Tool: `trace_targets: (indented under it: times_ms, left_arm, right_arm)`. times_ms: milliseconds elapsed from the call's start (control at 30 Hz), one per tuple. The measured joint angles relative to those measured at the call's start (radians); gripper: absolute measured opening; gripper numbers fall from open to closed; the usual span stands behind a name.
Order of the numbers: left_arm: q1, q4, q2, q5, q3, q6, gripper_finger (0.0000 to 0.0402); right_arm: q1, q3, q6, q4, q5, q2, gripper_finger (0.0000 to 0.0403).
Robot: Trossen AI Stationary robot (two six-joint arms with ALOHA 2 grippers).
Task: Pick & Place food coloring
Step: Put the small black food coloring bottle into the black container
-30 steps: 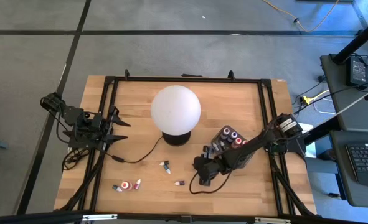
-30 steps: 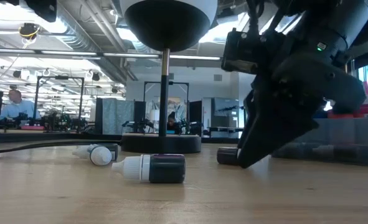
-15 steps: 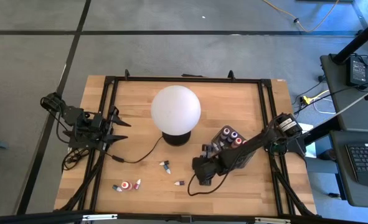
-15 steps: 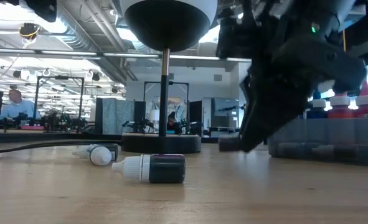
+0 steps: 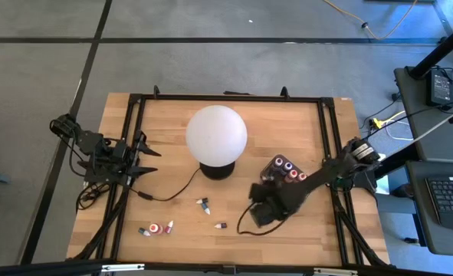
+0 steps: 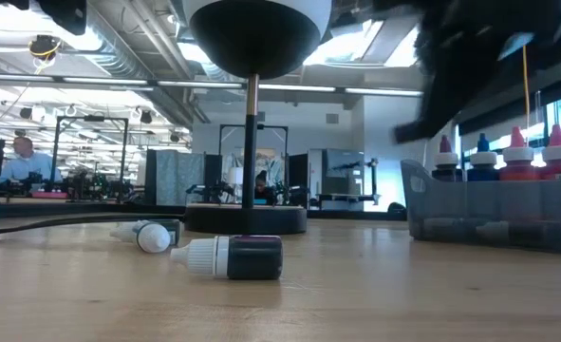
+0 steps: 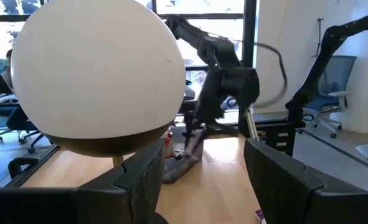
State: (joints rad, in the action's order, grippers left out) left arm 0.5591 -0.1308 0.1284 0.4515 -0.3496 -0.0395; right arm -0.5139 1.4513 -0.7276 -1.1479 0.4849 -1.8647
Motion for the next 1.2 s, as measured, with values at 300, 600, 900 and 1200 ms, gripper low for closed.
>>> trace_targets:
  times_ms: [300,600,900,1200]
  left_arm:
    - [0.000,0.000,0.000,0.001,0.000,0.000,0.0215]
    - [0.000,0.000,0.000,0.001,0.000,0.002,0.0219]
    - [0.000,0.000,0.000,0.002,0.000,0.001,0.0215]
    - [0.000,0.000,0.000,0.003,0.000,0.001,0.0218]
  right_arm:
    - [-0.054,-0.030,-0.260,-0.163,0.058,0.064,0.0077]
    - [-0.023,-0.242,-0.290,0.012,-0.023,0.063,0.0080]
    - [0.015,-0.326,-0.276,0.135,-0.069,0.064,0.0081]
    - [0.016,-0.327,-0.259,0.139,-0.069,0.064,0.0081]
